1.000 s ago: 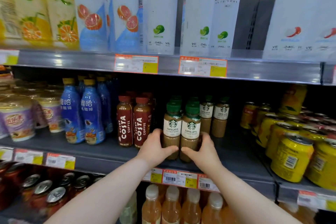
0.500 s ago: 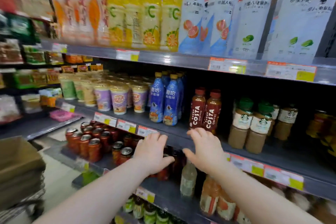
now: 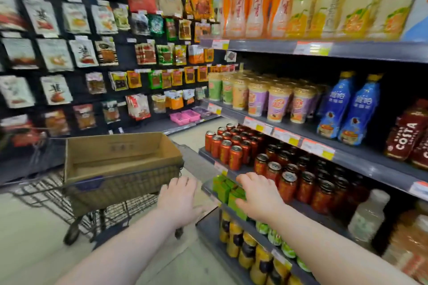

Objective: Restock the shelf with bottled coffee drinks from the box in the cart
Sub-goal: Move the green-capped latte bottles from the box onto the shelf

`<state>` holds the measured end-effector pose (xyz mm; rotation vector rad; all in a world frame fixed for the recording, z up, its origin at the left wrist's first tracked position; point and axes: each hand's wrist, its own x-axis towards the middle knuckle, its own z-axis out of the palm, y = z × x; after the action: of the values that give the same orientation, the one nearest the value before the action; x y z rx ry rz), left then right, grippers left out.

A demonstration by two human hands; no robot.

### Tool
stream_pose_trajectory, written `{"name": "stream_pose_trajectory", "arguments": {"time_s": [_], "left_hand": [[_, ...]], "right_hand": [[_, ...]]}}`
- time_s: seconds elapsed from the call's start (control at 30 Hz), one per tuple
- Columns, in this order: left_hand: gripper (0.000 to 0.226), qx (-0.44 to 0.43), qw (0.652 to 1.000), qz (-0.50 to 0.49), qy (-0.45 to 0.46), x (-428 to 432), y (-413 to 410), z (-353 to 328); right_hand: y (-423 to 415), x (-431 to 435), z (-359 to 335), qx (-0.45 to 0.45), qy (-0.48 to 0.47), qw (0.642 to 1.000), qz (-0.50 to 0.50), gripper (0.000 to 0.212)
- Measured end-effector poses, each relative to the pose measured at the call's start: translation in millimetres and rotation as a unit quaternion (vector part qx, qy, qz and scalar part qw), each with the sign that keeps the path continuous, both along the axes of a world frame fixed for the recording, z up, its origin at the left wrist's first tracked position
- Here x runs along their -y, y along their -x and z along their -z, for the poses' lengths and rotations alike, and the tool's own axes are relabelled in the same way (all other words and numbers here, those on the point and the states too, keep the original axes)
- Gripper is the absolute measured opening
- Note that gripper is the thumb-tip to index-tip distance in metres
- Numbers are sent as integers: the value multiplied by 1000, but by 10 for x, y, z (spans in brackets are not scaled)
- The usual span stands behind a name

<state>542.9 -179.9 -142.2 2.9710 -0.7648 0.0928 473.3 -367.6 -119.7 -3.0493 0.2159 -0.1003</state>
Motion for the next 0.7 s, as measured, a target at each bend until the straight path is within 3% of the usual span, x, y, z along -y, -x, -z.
{"name": "stream_pose_trajectory", "arguments": {"time_s": [0.37,0.7], "left_hand": [[71,-56,993,-101,3,-973,-305,378],[64,-87,981,-173,-32,-1237,-1448,532]], "right_hand": [[-847,-977,390,-80,7,991,-106,62],[-2271,-1216,666,-104,-16,979,-173,59]]}}
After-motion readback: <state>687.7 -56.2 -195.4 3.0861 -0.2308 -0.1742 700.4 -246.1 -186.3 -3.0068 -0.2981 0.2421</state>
